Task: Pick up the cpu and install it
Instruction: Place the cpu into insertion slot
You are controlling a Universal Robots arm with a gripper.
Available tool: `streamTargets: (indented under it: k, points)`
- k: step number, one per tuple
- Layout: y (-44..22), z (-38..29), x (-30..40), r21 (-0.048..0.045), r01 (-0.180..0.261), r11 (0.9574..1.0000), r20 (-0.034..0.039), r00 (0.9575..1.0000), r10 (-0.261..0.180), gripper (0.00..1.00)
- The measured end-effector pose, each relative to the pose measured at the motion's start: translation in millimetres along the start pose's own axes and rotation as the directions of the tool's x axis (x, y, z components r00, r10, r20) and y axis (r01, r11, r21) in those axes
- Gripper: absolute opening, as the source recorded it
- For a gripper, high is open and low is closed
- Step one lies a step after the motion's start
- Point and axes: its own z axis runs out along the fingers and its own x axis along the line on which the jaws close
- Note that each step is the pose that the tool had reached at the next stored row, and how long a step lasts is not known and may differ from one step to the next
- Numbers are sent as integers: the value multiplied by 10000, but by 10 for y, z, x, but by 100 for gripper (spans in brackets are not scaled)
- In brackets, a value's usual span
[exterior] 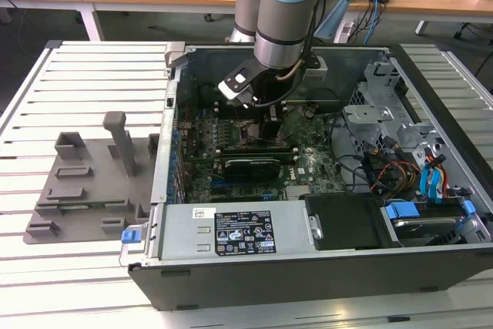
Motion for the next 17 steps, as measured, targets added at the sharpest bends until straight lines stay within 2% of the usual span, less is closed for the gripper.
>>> streamTargets:
  k: [1, 3, 5, 6, 7, 8, 9, 13, 17]
  points:
    - [-1, -24, -1, -1, 0, 10000, -1, 10000, 0, 62]
    - [-8, -121, 8, -18, -2, 10000, 2, 10000, 2, 62]
    - [-12, -181, 46, -29, -1, 10000, 3, 10000, 1, 48]
    - [-12, -198, 57, -31, -2, 10000, 2, 10000, 2, 48]
    - [-13, -229, 67, -37, -1, 10000, 2, 10000, 1, 29]
    - [-15, -257, 70, -41, -1, 10000, 3, 10000, 1, 18]
    - [-17, -282, 72, -44, -3, 10000, 5, 10000, 3, 11]
    - [-21, -367, 74, -50, -3, 10000, 5, 10000, 3, 11]
    - [-22, -384, 73, -50, -2, 10000, 5, 10000, 2, 11]
